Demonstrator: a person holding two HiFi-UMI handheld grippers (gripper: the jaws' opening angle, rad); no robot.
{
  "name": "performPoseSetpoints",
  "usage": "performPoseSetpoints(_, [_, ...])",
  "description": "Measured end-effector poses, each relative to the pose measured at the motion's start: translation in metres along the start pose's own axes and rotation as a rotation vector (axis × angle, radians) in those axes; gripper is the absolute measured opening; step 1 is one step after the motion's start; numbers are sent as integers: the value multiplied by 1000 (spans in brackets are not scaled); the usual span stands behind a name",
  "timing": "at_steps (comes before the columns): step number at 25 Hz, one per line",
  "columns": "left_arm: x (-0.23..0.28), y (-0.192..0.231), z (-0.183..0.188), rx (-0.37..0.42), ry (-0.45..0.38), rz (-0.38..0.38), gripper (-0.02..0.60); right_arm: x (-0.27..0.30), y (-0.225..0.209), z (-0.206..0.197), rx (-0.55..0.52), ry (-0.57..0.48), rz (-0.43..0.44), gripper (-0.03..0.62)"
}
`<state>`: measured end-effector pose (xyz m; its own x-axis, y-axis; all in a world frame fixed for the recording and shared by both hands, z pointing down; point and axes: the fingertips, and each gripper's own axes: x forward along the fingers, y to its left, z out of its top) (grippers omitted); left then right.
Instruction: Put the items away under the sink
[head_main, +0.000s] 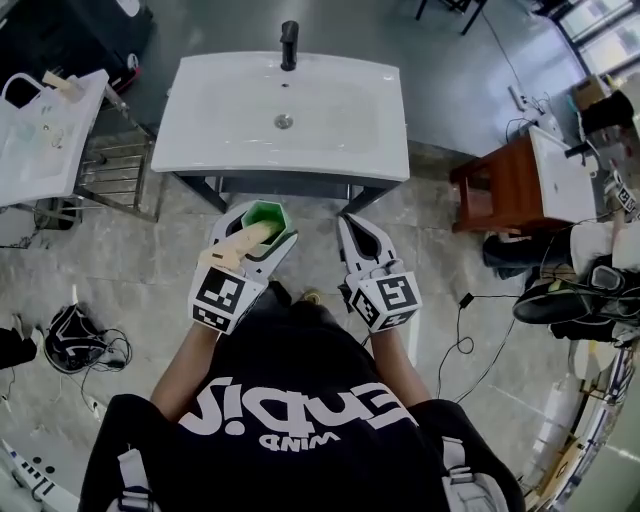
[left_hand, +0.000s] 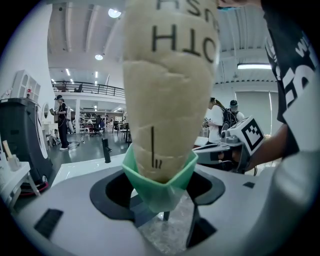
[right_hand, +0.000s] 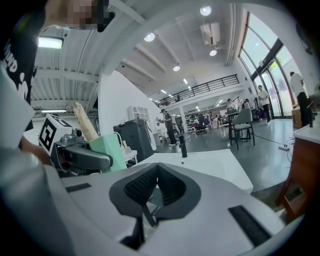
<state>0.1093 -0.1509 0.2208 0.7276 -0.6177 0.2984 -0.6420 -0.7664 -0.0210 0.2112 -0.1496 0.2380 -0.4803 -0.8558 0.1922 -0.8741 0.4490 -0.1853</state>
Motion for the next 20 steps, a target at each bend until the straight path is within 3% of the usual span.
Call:
performPoseSetpoints(3, [5, 4, 0, 30, 10, -26, 316, 6, -1, 0, 8, 6, -15, 18])
performPoseSetpoints(11, [22, 25, -15, 12, 35, -58, 316, 33, -5, -5, 1, 35, -22, 18])
performPoseSetpoints(20, [51, 31, -42, 32, 65, -64, 316, 55, -10, -33, -6, 55, 42, 18])
